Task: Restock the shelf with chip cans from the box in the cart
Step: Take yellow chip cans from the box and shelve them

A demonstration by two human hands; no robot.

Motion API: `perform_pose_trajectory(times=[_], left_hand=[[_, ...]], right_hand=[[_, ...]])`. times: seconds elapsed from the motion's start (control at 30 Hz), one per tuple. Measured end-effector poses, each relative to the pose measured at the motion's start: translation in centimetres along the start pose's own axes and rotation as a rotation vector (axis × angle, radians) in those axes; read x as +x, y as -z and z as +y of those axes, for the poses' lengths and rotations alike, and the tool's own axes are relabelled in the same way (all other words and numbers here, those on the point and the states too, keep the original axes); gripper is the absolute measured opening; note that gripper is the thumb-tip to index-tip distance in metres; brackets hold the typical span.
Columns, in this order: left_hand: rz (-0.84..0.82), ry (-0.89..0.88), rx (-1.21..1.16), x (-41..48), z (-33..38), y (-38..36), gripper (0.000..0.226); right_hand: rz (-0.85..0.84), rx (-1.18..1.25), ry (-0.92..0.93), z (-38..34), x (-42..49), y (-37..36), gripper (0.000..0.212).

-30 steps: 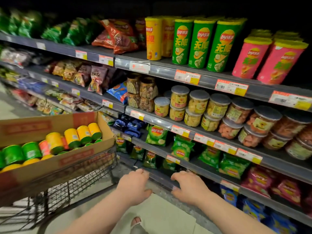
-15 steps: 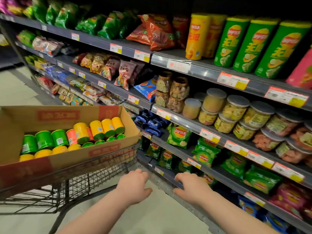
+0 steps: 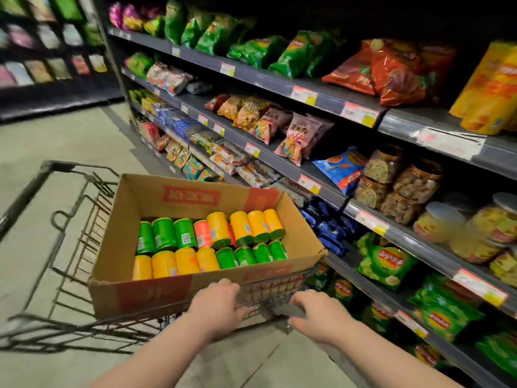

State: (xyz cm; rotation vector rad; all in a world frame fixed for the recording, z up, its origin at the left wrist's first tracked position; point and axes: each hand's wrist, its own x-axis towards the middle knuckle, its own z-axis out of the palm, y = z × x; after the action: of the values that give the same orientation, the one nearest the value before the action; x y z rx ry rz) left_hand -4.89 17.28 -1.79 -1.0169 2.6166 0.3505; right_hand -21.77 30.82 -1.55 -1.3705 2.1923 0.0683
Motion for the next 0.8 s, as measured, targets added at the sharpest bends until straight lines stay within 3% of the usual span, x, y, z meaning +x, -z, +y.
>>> perform_pose_trajectory(times=[0.5,0.8], left_hand=[[0.196,0.097,-0.192,1.3,-8.0,2.4,0.042],[0.174,0.235,-0.241,3.2,-11.7,2.9,0.039]], right_hand=[[-0.002,-0.037,0.079,-6.3,6.9,3.2,0.047],[-0.057,-0.052,0.173,-8.7,13.9,4.4,0.050]])
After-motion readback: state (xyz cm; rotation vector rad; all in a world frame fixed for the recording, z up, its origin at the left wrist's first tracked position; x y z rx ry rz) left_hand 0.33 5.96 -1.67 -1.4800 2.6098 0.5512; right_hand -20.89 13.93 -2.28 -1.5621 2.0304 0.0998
